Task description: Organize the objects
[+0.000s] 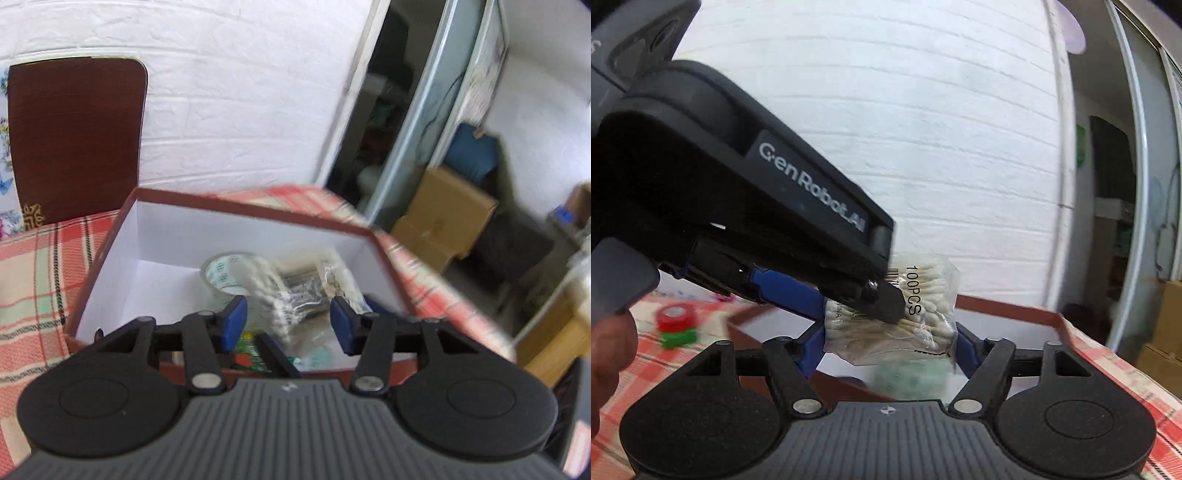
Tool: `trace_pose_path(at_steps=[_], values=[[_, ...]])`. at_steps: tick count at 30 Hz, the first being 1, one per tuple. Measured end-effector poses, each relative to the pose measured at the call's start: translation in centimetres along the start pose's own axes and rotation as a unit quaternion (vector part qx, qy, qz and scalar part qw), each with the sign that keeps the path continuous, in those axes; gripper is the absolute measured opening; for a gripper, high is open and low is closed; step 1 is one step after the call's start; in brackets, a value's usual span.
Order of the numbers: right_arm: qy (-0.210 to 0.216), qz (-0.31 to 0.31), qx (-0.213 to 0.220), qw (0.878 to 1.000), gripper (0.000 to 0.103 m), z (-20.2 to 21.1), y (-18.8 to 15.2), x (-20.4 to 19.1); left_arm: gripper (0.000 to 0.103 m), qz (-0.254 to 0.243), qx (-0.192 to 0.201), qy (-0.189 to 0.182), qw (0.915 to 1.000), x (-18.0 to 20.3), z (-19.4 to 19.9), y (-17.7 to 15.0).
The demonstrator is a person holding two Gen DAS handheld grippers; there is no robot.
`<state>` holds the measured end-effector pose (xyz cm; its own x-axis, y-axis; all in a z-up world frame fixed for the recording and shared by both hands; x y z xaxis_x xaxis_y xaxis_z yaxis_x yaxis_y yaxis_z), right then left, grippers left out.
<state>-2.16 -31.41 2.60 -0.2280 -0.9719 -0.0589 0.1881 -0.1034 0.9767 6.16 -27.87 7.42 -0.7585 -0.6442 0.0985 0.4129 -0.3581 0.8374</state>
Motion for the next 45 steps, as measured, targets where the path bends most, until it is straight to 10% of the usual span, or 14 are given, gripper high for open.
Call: trace_pose_path(at_steps=[11, 17, 24, 31, 42, 45], values=[[-0.011, -0.025, 0.036, 0.999, 0.083, 1.2, -2.0, 0.9, 0.055, 0.000, 0.045, 0.042, 0.9981, -2.1, 5.5, -2.3], [0.040, -0.020, 0.051, 0.998, 0.083, 5.0, -2.4, -2.8, 0.055, 0.092, 0.044, 0.128, 0.9865, -9.9, 10.4, -5.6], [0.173, 0.026, -0.091, 0.980, 0.066, 3.2, -5.9, -9.9, 0.055, 0.210, -0.022, 0.205, 0.9557, -18.2, 14.7, -14.3], [0.203, 0.081, -0.195, 0.956, 0.053, -1.7, -8.3, -15.0, 0.055, 0.265, -0.018, 0.223, 0.9379, -22.1, 17.7, -18.8], [0.293, 0.158, -0.185, 0.925, 0.059, -1.5, -8.1, -23.7, 0.054, 0.254, 0.042, 0.308, 0.9157, -28.7, 22.7, -22.3], [0.290, 0.096, -0.177, 0.936, 0.068, -3.8, -5.8, -22.7, 0.056, 0.238, 0.071, 0.309, 0.9180, -29.0, 22.8, -22.9]])
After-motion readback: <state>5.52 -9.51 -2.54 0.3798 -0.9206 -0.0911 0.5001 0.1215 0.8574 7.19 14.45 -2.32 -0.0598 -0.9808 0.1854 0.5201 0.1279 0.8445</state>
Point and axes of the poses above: each gripper's, at about its wrist camera, not at the fingertips, and z roughly against the way its jaws point, x to its right, y to its top, the point moved 4 cm from there along -z, roughly the way its jaws point, and after that the axes turned 8 degrees about -z, right-handed, at the moved point
